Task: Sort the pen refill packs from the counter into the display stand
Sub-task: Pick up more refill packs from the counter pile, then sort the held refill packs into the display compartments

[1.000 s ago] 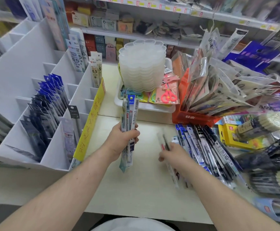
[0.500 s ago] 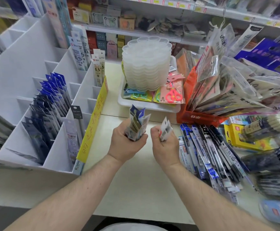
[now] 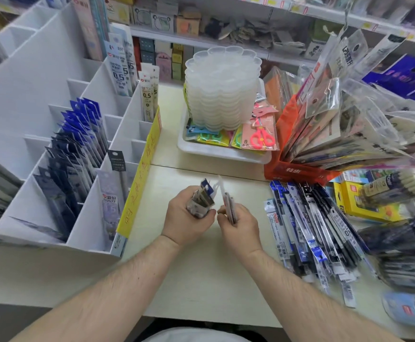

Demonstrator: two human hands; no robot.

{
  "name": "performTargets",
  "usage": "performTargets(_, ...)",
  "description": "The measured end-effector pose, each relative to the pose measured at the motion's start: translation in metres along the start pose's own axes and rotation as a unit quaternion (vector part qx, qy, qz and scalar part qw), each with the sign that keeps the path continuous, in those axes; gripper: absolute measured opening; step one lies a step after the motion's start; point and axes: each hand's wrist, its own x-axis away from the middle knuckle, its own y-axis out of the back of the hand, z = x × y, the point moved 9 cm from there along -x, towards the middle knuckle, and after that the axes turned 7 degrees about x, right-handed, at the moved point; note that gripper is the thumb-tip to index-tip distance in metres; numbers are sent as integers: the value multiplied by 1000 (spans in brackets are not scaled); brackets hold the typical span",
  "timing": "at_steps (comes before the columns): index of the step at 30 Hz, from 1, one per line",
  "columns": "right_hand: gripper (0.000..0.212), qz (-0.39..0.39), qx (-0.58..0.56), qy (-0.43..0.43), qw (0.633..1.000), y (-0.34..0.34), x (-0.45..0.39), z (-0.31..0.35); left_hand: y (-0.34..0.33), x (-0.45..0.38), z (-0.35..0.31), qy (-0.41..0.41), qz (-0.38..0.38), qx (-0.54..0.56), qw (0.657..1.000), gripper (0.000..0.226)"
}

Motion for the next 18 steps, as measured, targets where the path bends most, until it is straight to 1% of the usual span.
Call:
performTargets(1, 12, 24, -15, -21, 999, -4, -1, -2, -1, 0, 3, 17, 5, 1, 1000, 36)
performTargets(3, 14, 52, -43, -60, 996, -9, -3, -1, -2, -2, 13, 62, 11, 16, 998, 31)
performTargets(5, 16, 48, -79, -88, 992, -5, -5, 5, -2, -4, 22, 133, 5, 65, 989, 20)
performTargets(7, 16, 45, -128, -99, 986, 1, -5, 15, -2, -9, 18, 165, 13, 111, 980, 16)
performTargets(9, 22, 60, -152, -88, 983, 8, -3, 30, -2, -14, 6, 187, 21, 163, 969, 22)
performTargets(11, 32, 81, -136, -60, 986, 14, -1, 46, -6, -15, 2, 233, 34, 242, 941, 30)
performTargets(12, 34, 93, -122, -47, 987, 15, 1, 55, -9, -14, 2, 257, 41, 273, 926, 31)
performTargets(14, 33, 116, -90, -26, 989, 15, 6, 76, -16, -10, -7, 272, 64, 304, 911, 24)
performTargets(15, 36, 125, -69, -10, 990, 14, 8, 86, -21, -9, -11, 269, 76, 317, 906, 28)
performTargets(17, 44, 146, -16, 7, 989, 9, 13, 98, -26, -8, -17, 262, 100, 314, 907, 61)
performTargets(18, 44, 159, 2, 7, 987, 8, 17, 105, -26, -7, -21, 259, 105, 318, 906, 65)
